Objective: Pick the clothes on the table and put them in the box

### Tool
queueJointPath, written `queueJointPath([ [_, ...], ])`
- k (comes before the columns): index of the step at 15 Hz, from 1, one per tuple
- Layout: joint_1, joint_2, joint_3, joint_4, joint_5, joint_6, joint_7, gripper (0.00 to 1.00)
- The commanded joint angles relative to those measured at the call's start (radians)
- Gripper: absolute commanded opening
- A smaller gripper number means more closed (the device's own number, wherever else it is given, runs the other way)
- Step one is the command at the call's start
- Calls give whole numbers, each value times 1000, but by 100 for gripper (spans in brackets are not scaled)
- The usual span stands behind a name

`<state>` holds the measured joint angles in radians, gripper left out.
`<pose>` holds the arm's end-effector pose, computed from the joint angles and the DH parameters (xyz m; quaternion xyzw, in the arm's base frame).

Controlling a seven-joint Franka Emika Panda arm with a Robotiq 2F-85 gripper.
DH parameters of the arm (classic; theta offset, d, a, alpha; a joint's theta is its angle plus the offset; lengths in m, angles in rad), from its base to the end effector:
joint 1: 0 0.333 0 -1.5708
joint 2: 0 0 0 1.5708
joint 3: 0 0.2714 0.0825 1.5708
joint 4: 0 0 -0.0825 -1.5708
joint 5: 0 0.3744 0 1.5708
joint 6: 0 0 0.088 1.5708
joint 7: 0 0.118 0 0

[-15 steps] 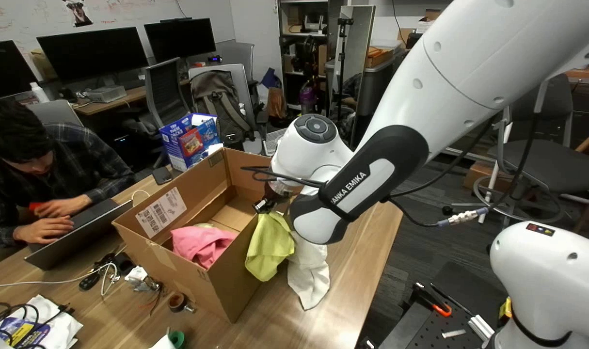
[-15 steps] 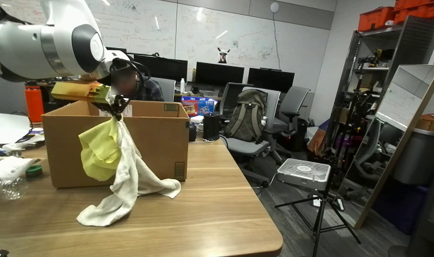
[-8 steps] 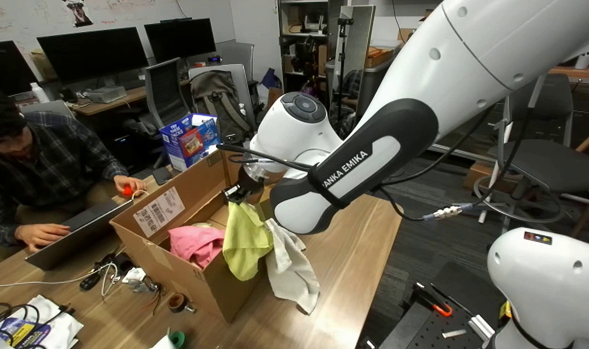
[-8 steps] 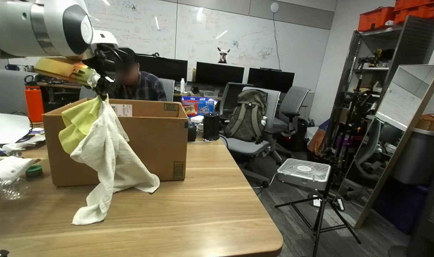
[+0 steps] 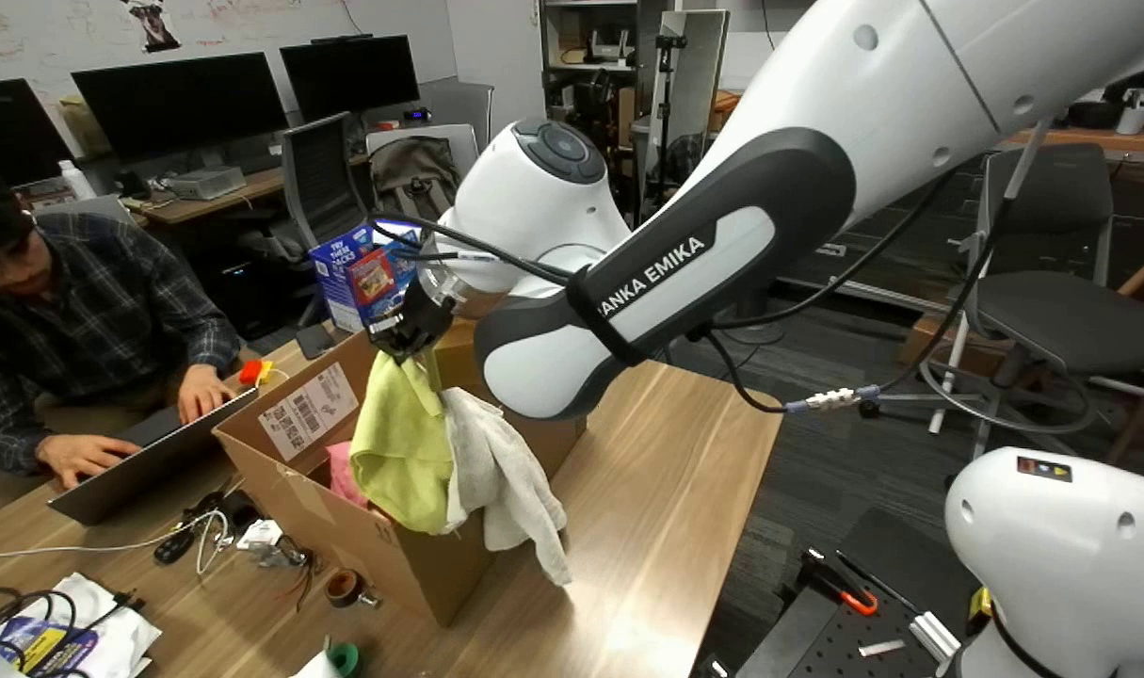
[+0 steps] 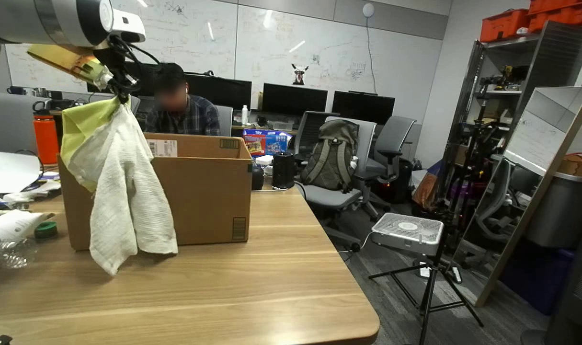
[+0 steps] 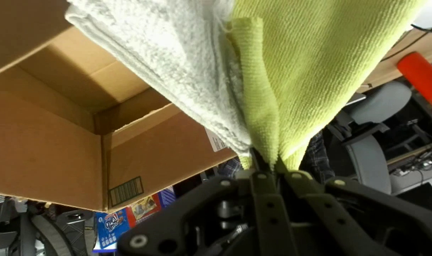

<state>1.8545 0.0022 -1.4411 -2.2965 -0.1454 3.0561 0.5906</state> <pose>0.5100 0.2361 0.3919 -0.9284 0.0169 -0.3401 0.1484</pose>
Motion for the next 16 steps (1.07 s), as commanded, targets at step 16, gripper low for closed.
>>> queueJointPath([
  [16, 27, -54, 114, 550, -110, -316, 551, 1],
])
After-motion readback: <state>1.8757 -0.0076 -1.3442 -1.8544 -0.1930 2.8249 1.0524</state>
